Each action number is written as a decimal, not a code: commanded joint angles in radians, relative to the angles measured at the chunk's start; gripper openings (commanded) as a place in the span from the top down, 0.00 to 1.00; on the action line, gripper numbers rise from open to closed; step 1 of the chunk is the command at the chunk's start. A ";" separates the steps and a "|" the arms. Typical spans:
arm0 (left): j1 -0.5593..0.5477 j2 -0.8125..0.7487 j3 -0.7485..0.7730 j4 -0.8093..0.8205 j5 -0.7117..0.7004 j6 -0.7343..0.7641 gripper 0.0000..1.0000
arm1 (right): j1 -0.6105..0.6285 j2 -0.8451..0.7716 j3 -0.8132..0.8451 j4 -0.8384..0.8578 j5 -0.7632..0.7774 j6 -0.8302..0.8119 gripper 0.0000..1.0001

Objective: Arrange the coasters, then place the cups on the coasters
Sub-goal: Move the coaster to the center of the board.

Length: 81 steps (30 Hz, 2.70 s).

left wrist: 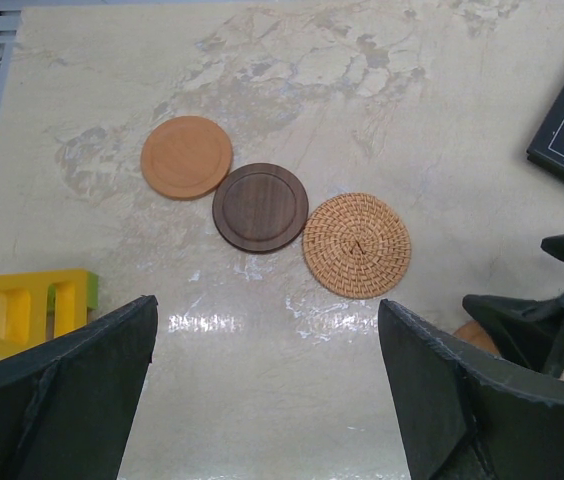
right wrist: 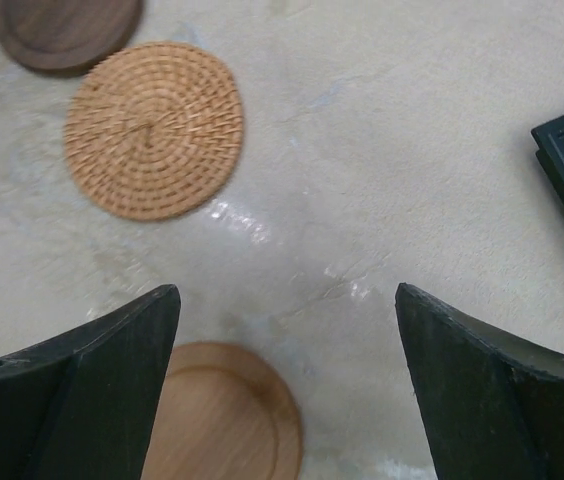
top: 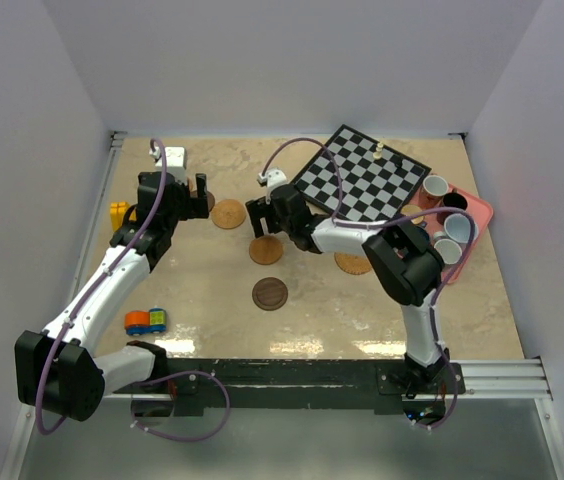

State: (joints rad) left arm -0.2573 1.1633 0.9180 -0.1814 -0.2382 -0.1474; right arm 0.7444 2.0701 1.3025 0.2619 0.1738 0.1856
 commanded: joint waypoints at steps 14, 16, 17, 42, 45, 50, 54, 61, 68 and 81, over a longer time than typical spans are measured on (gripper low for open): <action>0.007 -0.007 0.004 0.039 0.054 -0.009 0.00 | 0.070 -0.243 -0.206 -0.150 -0.074 -0.138 0.01; 0.007 -0.005 0.005 0.039 0.054 -0.011 0.00 | 0.076 -0.240 -0.200 -0.150 -0.066 -0.135 0.01; 0.007 -0.005 0.005 0.039 0.054 -0.011 0.00 | 0.081 -0.235 -0.194 -0.150 -0.068 -0.135 0.02; 0.007 -0.004 0.005 0.037 0.046 -0.007 0.00 | 0.145 -0.114 -0.144 -0.173 0.033 -0.080 0.01; 0.007 -0.005 0.002 0.036 0.042 -0.007 0.00 | 0.145 -0.096 -0.132 -0.177 0.056 -0.068 0.03; 0.007 -0.007 0.002 0.037 0.040 -0.007 0.00 | 0.145 -0.085 -0.129 -0.187 0.072 -0.040 0.11; 0.007 -0.005 0.002 0.037 0.040 -0.007 0.00 | 0.141 -0.065 -0.115 -0.197 0.093 -0.014 0.15; 0.007 -0.010 0.002 0.036 0.040 -0.007 0.00 | 0.102 -0.048 -0.115 -0.201 0.098 0.025 0.21; 0.007 -0.011 0.004 0.036 0.039 -0.006 0.00 | 0.055 -0.028 -0.108 -0.164 0.047 0.003 0.22; 0.007 -0.010 0.001 0.037 0.028 -0.003 0.00 | 0.038 0.048 -0.036 -0.138 0.009 -0.040 0.22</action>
State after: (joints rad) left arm -0.2573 1.1633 0.9180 -0.1806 -0.1951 -0.1471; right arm 0.7898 2.0624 1.2533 0.1703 0.2176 0.1535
